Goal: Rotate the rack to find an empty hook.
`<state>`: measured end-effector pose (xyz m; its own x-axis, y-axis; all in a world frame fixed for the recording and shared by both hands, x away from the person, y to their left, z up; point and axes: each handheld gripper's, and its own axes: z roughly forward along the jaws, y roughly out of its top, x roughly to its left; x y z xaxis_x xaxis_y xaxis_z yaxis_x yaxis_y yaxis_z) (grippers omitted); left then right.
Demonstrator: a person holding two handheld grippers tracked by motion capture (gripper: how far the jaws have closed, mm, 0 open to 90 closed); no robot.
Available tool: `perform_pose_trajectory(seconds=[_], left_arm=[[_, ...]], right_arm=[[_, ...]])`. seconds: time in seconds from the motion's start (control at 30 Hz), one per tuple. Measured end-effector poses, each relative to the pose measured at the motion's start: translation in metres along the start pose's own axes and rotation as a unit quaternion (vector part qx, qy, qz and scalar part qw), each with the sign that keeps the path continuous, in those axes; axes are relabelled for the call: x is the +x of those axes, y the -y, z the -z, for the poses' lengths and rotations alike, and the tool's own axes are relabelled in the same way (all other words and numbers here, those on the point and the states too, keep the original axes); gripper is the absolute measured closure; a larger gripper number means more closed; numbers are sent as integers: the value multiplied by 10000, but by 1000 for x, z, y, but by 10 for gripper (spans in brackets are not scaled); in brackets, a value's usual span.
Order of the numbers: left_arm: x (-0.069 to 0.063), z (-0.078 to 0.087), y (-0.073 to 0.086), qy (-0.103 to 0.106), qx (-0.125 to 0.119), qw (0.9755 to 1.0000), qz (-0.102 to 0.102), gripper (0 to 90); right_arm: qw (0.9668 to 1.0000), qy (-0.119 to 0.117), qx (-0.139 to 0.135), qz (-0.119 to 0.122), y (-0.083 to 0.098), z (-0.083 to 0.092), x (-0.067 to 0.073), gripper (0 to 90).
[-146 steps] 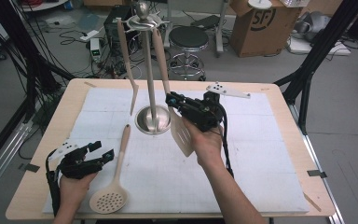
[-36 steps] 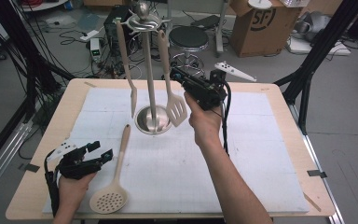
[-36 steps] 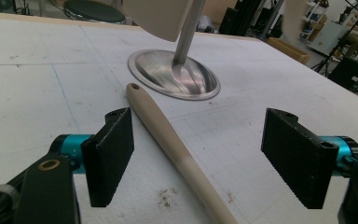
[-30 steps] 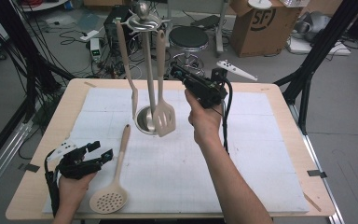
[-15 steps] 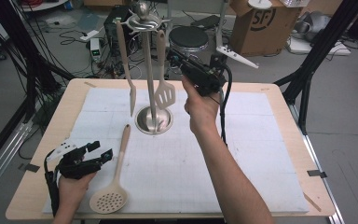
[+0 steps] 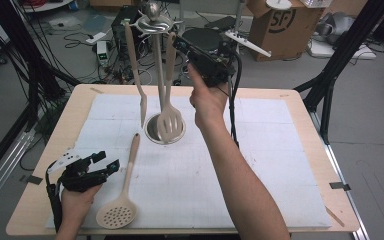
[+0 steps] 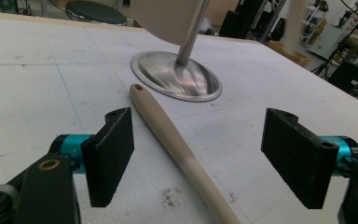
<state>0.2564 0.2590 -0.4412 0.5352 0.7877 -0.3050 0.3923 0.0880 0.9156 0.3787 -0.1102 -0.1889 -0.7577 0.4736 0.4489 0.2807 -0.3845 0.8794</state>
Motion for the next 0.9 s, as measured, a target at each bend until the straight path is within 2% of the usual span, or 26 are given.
perform_pose_trajectory(seconds=[0.63,0.9], left_arm=[[1,4,1,-39,-32,10000,10,260],[2,8,1,-76,-41,10000,3,260]], right_arm=[[9998,136,-51,-143,-5,-9,-9,900],[9998,184,-40,-31,-7,-12,-8,900]])
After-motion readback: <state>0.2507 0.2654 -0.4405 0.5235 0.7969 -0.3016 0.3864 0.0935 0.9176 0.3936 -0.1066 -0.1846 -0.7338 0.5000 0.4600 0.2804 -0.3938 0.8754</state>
